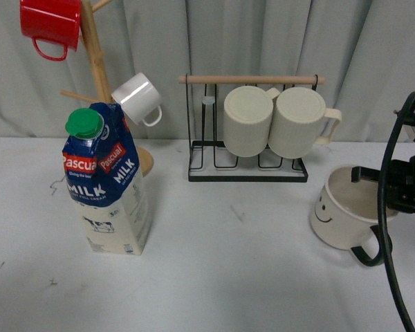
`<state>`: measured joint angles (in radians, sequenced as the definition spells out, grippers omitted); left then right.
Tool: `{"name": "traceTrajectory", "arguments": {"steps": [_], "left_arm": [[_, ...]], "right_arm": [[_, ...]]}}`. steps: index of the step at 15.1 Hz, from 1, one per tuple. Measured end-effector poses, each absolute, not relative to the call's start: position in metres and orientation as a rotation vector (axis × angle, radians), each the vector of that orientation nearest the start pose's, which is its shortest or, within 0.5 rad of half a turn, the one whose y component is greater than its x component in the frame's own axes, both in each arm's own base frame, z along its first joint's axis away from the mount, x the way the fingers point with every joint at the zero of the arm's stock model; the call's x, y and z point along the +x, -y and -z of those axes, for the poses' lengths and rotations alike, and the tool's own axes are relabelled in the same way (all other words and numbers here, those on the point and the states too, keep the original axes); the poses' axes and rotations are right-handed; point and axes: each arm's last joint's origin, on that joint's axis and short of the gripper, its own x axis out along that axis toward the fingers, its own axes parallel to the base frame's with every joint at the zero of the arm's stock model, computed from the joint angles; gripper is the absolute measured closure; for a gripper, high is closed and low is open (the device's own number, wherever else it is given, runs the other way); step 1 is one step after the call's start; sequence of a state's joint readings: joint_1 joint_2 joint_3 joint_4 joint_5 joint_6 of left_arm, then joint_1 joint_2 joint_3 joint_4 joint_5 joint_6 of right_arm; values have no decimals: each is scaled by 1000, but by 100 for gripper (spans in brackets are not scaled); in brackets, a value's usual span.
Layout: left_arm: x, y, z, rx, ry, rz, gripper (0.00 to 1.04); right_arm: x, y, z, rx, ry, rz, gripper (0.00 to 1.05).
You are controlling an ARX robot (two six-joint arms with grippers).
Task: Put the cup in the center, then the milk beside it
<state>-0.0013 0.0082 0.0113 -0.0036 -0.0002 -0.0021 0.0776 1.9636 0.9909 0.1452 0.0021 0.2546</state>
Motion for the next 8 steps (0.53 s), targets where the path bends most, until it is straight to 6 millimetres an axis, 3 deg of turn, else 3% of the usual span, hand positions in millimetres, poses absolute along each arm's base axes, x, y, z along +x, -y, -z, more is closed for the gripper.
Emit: {"name": "traceTrajectory", "arguments": {"steps": [4,6,8], "left_arm": [[98,0,-166,-2,-1,1,7],[98,0,-166,-2,-1,1,7],[98,0,-166,-2,-1,1,7]], "right_arm": [[365,-59,-136,194,-780,-39,101],[364,-111,-129,186,-854,-13,101],[366,-122,-126,187,-877,5,101]]}}
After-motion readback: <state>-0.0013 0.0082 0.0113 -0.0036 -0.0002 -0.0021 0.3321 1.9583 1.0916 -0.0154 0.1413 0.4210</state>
